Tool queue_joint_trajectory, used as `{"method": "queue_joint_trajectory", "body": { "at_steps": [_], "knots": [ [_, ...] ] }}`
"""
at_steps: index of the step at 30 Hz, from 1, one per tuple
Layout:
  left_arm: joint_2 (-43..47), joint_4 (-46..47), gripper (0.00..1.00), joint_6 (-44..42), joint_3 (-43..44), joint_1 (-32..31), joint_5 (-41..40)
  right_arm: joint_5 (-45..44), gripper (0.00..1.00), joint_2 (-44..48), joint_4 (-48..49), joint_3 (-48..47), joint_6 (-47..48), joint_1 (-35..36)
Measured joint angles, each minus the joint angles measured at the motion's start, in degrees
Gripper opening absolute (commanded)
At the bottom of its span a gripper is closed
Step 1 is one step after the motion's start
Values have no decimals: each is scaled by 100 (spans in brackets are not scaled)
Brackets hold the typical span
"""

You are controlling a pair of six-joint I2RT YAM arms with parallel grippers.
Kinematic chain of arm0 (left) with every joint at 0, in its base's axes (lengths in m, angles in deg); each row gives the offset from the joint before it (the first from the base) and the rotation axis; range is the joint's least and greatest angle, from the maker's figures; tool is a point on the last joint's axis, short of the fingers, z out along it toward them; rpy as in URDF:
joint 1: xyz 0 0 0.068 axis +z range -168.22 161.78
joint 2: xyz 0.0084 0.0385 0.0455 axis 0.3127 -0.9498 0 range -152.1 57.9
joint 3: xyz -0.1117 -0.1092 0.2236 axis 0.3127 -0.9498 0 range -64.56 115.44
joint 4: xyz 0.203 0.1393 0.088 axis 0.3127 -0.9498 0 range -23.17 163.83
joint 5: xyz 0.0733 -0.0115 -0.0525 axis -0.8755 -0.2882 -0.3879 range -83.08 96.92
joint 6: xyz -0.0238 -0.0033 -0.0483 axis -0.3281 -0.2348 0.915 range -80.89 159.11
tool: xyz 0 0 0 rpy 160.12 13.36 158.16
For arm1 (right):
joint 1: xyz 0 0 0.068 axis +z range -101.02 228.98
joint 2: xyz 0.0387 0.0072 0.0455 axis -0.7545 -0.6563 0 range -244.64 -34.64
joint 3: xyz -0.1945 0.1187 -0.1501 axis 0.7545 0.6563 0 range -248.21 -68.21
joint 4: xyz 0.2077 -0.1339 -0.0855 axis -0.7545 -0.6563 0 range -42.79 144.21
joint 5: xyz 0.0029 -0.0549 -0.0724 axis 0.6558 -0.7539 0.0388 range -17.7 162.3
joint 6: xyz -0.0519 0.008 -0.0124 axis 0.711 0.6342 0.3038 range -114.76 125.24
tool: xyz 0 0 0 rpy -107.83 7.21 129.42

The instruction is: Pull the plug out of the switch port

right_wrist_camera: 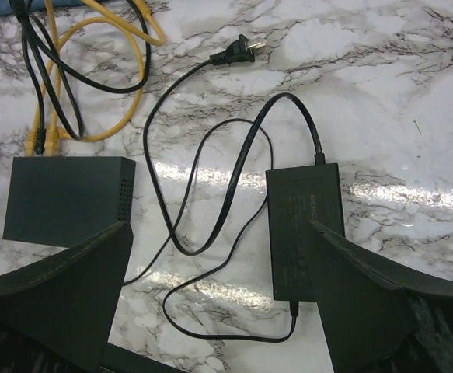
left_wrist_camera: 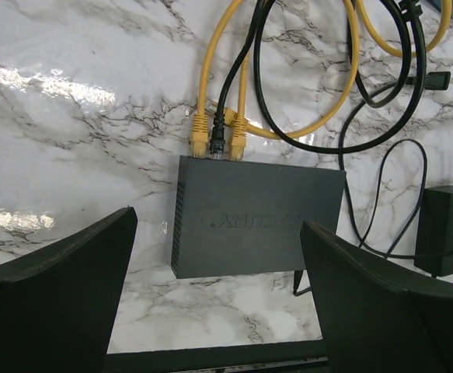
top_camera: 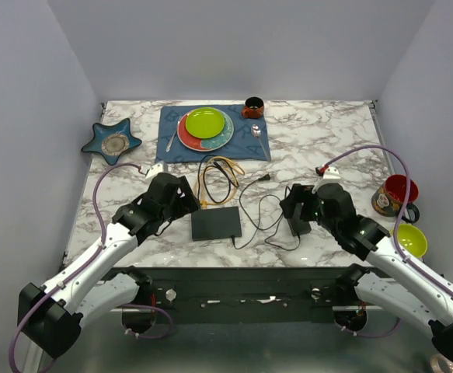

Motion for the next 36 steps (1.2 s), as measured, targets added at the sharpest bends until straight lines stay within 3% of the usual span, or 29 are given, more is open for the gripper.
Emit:
{"method": "queue_joint_trajectory", "body": {
  "at_steps": [5,9,17,26,31,36],
  "knots": [
    [173,127,99,20,-293,0,107,4,94,-254,-2,0,11,0],
    [149,151,89,133,-479,0,190,155,90,-564,-11,0,-13,0],
    [138,380,81,699,-1226,-162,424,748,82,-1204,94,-411,-28,11],
    [487,535,70,1368,-1633,-514,426,1189,58,-2914,452,-1386,-50,343],
    [490,538,73,1519,-1676,-654,404,1408,54,-3670,616,-1635,-138,404],
    [466,179,82,1451,-1325,-654,28,1427,50,-3700,658,-1631,-234,555]
  ]
}}
